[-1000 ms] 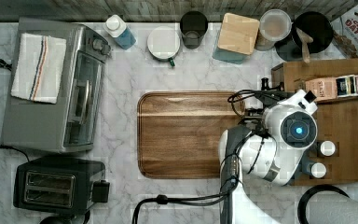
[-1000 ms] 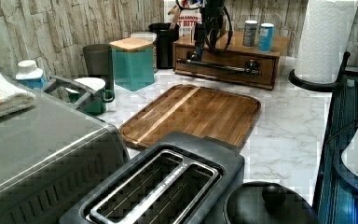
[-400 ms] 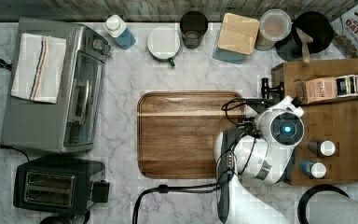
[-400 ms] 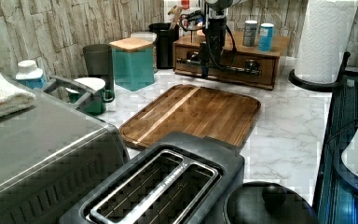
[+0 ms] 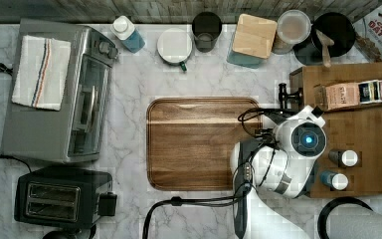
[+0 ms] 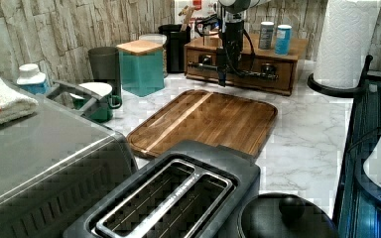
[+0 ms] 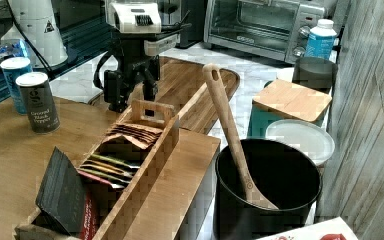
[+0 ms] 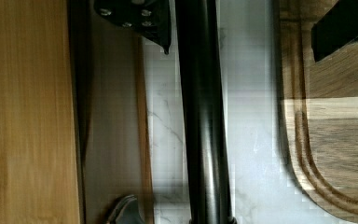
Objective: Open the drawer.
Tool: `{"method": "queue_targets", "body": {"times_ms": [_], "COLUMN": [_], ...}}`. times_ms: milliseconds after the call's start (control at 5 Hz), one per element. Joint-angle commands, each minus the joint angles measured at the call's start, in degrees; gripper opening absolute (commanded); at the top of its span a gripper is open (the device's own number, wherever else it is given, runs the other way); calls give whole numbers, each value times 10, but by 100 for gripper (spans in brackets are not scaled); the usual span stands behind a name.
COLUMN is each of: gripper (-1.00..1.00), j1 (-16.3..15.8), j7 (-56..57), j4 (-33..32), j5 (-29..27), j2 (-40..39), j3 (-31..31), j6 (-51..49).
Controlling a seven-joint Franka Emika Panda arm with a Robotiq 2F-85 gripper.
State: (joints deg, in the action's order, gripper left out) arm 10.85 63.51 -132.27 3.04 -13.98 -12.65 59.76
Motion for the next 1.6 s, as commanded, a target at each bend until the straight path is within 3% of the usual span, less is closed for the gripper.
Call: {"method": "queue_targets", "body": {"times_ms": [200,600,800,1000,1200,1600], "gripper": [100,100,100,100,100,100], "j1": [12,-16,-25,-51,-86,-103], "j7": [85,77,82,58,-13,-19], "j4": [-6,-29,-18,-42,-66,-90], "j5": [-56,-104,-148,-179,-175,-206], "j2": [12,28,30,45,77,96], "j3": [50,91,131,155,166,203], "j6": [4,-6,-66,-56,-60,-42]}}
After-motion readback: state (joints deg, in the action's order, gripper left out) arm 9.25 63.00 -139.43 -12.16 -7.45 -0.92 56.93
